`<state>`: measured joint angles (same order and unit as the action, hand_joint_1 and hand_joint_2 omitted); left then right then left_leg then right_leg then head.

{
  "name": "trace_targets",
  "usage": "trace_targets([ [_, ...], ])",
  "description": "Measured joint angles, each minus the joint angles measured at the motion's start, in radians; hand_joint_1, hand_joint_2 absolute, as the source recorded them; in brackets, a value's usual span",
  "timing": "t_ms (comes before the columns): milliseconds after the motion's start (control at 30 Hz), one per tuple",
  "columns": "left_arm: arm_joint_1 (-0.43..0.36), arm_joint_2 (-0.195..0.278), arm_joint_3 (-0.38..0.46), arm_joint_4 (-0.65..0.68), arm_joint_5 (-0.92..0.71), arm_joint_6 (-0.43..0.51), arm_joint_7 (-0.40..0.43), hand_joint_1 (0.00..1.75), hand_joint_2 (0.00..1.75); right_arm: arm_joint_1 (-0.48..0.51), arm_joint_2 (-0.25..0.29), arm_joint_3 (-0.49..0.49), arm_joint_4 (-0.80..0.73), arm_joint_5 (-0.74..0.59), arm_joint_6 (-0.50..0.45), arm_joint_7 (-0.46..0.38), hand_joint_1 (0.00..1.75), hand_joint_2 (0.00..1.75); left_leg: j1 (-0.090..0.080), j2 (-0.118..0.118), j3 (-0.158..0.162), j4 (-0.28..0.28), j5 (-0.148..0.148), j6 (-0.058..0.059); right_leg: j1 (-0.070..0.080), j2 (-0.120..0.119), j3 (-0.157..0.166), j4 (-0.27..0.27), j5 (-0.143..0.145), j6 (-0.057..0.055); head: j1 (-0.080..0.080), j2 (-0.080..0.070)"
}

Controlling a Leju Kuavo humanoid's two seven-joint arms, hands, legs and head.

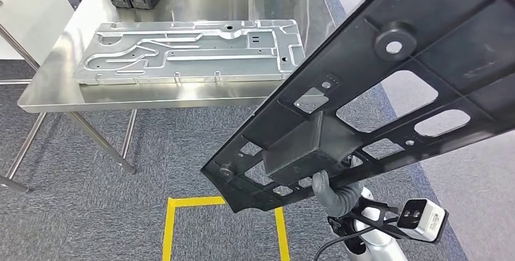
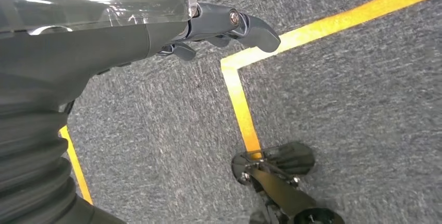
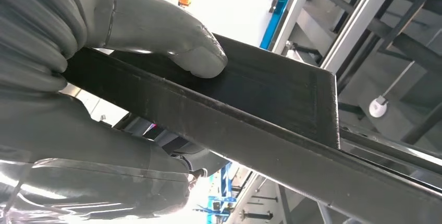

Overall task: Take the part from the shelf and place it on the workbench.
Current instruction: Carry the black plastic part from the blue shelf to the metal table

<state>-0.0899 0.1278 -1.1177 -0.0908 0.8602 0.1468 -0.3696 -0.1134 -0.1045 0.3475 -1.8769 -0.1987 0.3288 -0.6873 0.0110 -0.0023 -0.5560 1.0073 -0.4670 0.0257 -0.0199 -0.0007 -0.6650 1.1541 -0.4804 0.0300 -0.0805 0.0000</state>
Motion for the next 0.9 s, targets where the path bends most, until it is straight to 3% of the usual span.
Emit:
trace_targets([
  [67,-0.001,0.0,0.0,0.0,0.0,-0.008,0.0,0.0,1.75,-0.001,0.0,-0.002,0.0,0.0,0.004,0.0,1.75,1.75,-0.004,-0.001,0.007,0.003,-0.011,-0.01,0.002,-0.005,0.049,-0.108,0.036,-0.007,0.0,0.0],
  [233,-0.002,0.0,0.0,0.0,0.0,-0.011,0.002,0.0,1.75,0.0,0.0,-0.014,-0.004,-0.003,0.014,0.0,1.75,1.75,-0.003,0.002,0.008,0.025,-0.036,-0.039,0.005,0.001,0.071,-0.138,0.024,-0.038,0.0,0.0],
  [267,-0.003,0.0,0.0,0.0,0.0,-0.01,0.002,0.0,1.75,0.0,0.0,-0.015,-0.006,-0.003,0.015,0.0,1.75,1.75,-0.001,0.002,-0.009,0.064,-0.055,-0.043,0.004,0.001,0.078,-0.141,0.022,-0.045,0.0,0.0],
  [333,-0.002,0.0,0.0,0.0,0.0,-0.009,0.002,0.0,1.75,0.001,0.0,-0.016,-0.009,-0.004,0.017,0.0,1.75,1.75,0.0,0.001,-0.079,0.196,-0.108,-0.049,0.006,0.0,0.09,-0.142,0.013,-0.054,0.0,0.0],
  [367,0.0,0.0,0.0,0.0,0.0,-0.009,0.002,0.0,1.75,0.002,0.0,-0.016,-0.009,-0.004,0.017,0.0,1.75,1.75,0.0,0.002,-0.117,0.258,-0.125,-0.05,0.008,0.001,0.095,-0.142,0.008,-0.055,0.0,0.0],
  [400,0.001,0.0,0.0,0.0,0.0,-0.009,0.003,0.0,1.75,0.004,0.0,-0.016,-0.009,-0.004,0.016,0.0,1.75,1.75,0.0,0.002,-0.145,0.295,-0.124,-0.051,0.009,0.002,0.101,-0.142,0.002,-0.056,0.0,0.0],
  [433,0.002,0.0,-0.001,0.0,0.0,-0.009,0.003,0.0,1.75,0.005,0.0,-0.016,-0.009,-0.004,0.016,0.0,1.75,1.75,0.0,0.002,-0.154,0.292,-0.102,-0.051,0.01,0.004,0.109,-0.142,-0.004,-0.056,0.0,0.0],
  [467,0.002,0.0,-0.001,0.0,0.0,-0.009,0.003,0.0,1.75,0.005,0.0,-0.016,-0.009,-0.004,0.016,0.0,1.75,1.75,0.0,0.002,-0.144,0.25,-0.061,-0.048,0.011,0.005,0.119,-0.141,-0.011,-0.054,0.0,0.0],
  [533,0.002,0.001,-0.001,0.0,0.0,-0.009,0.003,0.0,1.75,0.005,0.0,-0.016,-0.009,-0.004,0.016,0.0,1.75,1.75,-0.002,0.001,-0.095,0.117,0.021,-0.04,0.013,0.007,0.14,-0.141,-0.027,-0.048,0.0,0.0],
  [567,0.002,0.002,-0.001,0.0,0.0,-0.009,0.003,0.0,1.75,0.005,0.0,-0.016,-0.009,-0.005,0.016,0.0,1.75,1.75,-0.005,0.0,-0.073,0.065,0.041,-0.034,0.014,0.008,0.145,-0.14,-0.034,-0.044,0.0,0.0],
  [600,0.001,0.002,-0.001,0.0,0.0,-0.009,0.003,0.0,1.75,0.005,0.0,-0.016,-0.009,-0.005,0.016,0.0,1.75,1.75,-0.008,0.0,-0.062,0.037,0.044,-0.029,0.015,0.008,0.147,-0.139,-0.039,-0.039,0.0,0.0],
  [700,0.002,0.002,-0.001,0.0,0.0,-0.009,0.003,0.0,1.75,0.006,0.0,-0.016,-0.012,-0.005,0.016,0.0,1.75,1.75,-0.008,-0.001,-0.052,0.022,0.031,-0.014,0.014,0.008,0.15,-0.142,-0.048,-0.022,0.0,0.0],
  [767,0.001,0.002,-0.001,0.0,0.0,-0.009,0.003,0.0,1.75,0.005,0.0,-0.017,-0.016,-0.005,0.016,0.0,1.75,1.75,-0.002,-0.001,-0.039,0.011,0.028,-0.002,0.014,0.006,0.134,-0.1,-0.069,-0.012,0.0,0.0],
  [867,-0.001,0.001,-0.001,0.0,0.0,-0.009,0.003,0.0,1.75,0.006,0.0,-0.018,-0.019,-0.005,0.016,0.0,1.75,1.75,-0.001,-0.001,-0.022,0.006,0.015,0.008,0.009,0.005,0.019,0.083,-0.124,-0.003,0.0,0.0],
  [900,-0.001,0.001,-0.001,0.0,0.0,-0.009,0.003,0.0,1.75,0.008,0.0,-0.018,-0.018,-0.005,0.015,0.0,1.75,1.75,-0.002,-0.001,-0.016,0.007,0.009,0.008,0.008,0.005,-0.016,0.125,-0.123,-0.001,0.0,0.0],
])
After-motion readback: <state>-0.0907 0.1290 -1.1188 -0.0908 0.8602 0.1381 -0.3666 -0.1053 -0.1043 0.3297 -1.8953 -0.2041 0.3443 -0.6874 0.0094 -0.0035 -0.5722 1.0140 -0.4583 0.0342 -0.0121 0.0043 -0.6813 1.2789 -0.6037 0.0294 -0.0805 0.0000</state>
